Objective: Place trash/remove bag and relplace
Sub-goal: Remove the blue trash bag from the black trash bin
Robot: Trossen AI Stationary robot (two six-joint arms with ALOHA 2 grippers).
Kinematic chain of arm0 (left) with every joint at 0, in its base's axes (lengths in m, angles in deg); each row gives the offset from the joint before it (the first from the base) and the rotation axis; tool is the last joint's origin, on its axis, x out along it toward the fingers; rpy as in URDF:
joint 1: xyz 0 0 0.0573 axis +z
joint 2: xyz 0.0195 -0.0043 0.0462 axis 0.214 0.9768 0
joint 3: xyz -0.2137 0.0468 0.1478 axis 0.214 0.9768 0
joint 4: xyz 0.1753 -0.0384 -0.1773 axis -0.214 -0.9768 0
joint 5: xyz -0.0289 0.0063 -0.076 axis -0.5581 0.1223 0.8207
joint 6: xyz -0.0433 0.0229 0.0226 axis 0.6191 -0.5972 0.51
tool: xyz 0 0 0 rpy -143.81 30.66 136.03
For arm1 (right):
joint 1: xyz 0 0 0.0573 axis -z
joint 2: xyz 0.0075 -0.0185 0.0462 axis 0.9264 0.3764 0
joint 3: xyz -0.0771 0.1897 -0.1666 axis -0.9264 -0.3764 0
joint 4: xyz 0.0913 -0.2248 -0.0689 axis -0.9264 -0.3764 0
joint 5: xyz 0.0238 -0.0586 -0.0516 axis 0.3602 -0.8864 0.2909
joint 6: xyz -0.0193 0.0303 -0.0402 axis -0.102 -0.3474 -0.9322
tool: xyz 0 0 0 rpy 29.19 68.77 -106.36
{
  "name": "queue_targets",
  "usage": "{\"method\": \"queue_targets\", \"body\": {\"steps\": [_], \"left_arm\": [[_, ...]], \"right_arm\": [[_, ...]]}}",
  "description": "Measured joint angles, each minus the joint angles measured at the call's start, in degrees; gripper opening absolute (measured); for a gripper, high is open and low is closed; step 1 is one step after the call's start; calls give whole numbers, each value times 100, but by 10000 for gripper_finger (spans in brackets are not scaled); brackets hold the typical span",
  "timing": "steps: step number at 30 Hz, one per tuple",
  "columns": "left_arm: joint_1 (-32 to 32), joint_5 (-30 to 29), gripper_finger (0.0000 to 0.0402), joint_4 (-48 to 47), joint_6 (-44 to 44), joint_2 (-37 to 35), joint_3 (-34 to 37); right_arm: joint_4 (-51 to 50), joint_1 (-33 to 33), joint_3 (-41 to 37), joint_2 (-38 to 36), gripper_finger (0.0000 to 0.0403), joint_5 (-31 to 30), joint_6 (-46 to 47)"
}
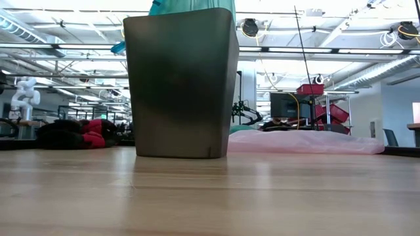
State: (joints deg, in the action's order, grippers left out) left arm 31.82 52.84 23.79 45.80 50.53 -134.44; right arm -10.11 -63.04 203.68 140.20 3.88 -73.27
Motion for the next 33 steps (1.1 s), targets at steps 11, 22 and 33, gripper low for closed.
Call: {"method": "queue_targets", "body": {"steps": [11, 22, 33], "left_arm": [[0, 1, 0, -19, 2, 0, 0], [-81, 4, 0, -246, 4, 57, 0], [-240, 13, 0, -282, 2, 242, 129]], "right_arm": [[869, 4, 2, -40, 3, -3, -378], [1534, 4, 2, -217, 0, -2, -412], [1616, 2, 0, -293, 0, 10, -410]]}}
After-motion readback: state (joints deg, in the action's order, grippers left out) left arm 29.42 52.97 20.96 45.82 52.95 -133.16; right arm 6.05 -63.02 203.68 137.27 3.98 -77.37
